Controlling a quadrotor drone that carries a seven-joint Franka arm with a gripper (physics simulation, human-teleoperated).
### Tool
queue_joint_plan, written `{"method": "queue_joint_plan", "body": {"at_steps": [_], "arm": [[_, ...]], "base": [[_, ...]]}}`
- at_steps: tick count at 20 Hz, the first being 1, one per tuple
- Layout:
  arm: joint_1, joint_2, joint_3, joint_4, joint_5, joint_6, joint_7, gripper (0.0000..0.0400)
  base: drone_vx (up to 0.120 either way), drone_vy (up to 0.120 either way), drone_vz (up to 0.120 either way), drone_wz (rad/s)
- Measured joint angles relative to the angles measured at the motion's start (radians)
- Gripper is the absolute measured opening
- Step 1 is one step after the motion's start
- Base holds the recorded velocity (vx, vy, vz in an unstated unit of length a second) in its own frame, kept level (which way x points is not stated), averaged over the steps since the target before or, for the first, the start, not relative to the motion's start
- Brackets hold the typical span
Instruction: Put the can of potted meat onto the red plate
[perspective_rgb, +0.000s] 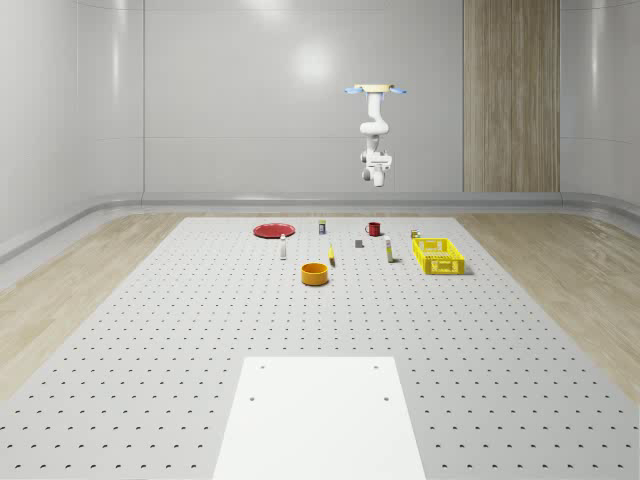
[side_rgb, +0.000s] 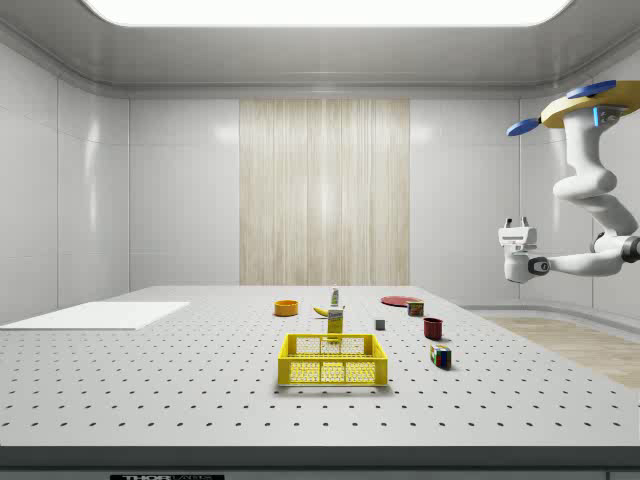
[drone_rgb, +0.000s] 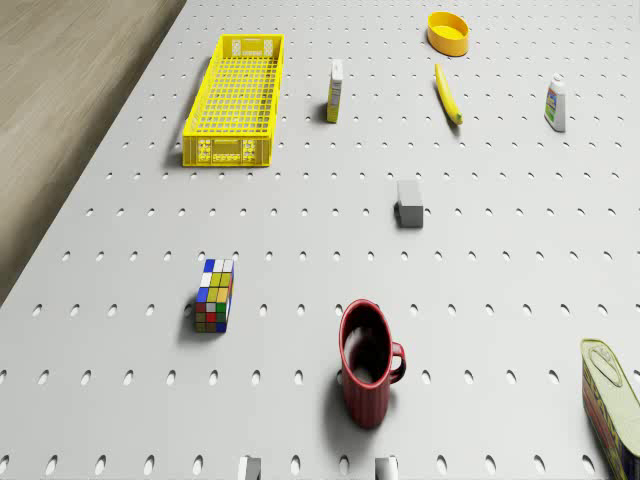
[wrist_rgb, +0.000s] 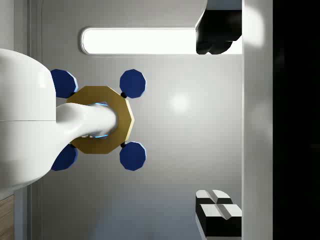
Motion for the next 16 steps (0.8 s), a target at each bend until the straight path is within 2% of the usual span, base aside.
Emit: {"method": "queue_joint_plan", "body": {"at_steps": [3,5,11,16], "arm": [[-0.002,0.007,0.001,0.063,0.001,-0.053,-0.001,0.0400],[-0.002,0.019,0.001,0.106,0.001,-0.084,-0.001,0.0400],[-0.004,0.059,0.002,0.222,0.002,-0.154,-0.002,0.0400],[-0.005,0.079,0.003,0.273,0.002,-0.182,-0.003,0.0400]], "base": [[0.000,-0.013,0.000,0.000],[0.040,-0.120,0.000,0.000],[0.120,-0.120,0.000,0.000],[0.120,-0.120,0.000,0.000]]}}
